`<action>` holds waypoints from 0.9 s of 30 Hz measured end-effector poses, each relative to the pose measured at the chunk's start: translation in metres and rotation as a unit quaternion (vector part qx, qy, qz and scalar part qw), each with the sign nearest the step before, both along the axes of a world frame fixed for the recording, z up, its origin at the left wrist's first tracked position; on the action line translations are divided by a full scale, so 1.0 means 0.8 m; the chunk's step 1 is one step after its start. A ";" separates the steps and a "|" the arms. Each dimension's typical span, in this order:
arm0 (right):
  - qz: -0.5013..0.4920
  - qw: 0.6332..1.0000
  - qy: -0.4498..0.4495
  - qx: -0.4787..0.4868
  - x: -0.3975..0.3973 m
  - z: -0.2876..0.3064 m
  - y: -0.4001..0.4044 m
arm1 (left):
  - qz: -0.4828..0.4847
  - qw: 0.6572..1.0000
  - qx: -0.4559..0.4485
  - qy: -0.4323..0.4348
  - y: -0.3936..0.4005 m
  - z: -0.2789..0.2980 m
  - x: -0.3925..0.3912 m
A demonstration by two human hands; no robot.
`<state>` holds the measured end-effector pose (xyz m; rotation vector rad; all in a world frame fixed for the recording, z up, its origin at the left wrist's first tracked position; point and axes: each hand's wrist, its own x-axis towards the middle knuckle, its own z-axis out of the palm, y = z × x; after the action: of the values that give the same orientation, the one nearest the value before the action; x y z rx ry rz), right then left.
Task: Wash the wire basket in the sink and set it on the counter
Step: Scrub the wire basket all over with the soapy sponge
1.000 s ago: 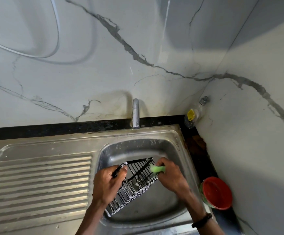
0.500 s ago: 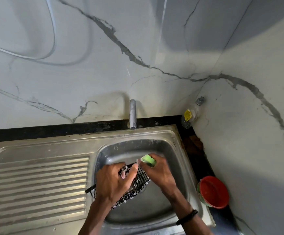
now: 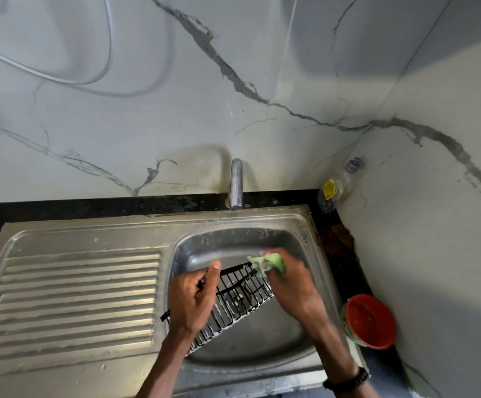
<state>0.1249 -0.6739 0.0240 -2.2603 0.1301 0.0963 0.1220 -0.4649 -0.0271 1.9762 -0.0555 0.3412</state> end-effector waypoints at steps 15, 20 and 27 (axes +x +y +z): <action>0.063 0.994 0.037 0.077 -0.026 0.044 0.001 | 0.070 0.986 -0.150 0.035 0.003 -0.011 -0.011; 0.000 0.969 0.061 0.238 -0.020 0.041 0.048 | 0.079 0.972 -0.205 0.078 -0.007 -0.011 -0.011; 0.091 0.995 -0.025 -0.027 -0.029 0.026 0.061 | 0.104 0.978 -0.161 0.080 -0.015 0.001 -0.010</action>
<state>0.1019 -0.6251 0.0450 -2.3225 -0.1015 0.1331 0.1143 -0.4771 -0.0262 1.6824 0.2940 0.3032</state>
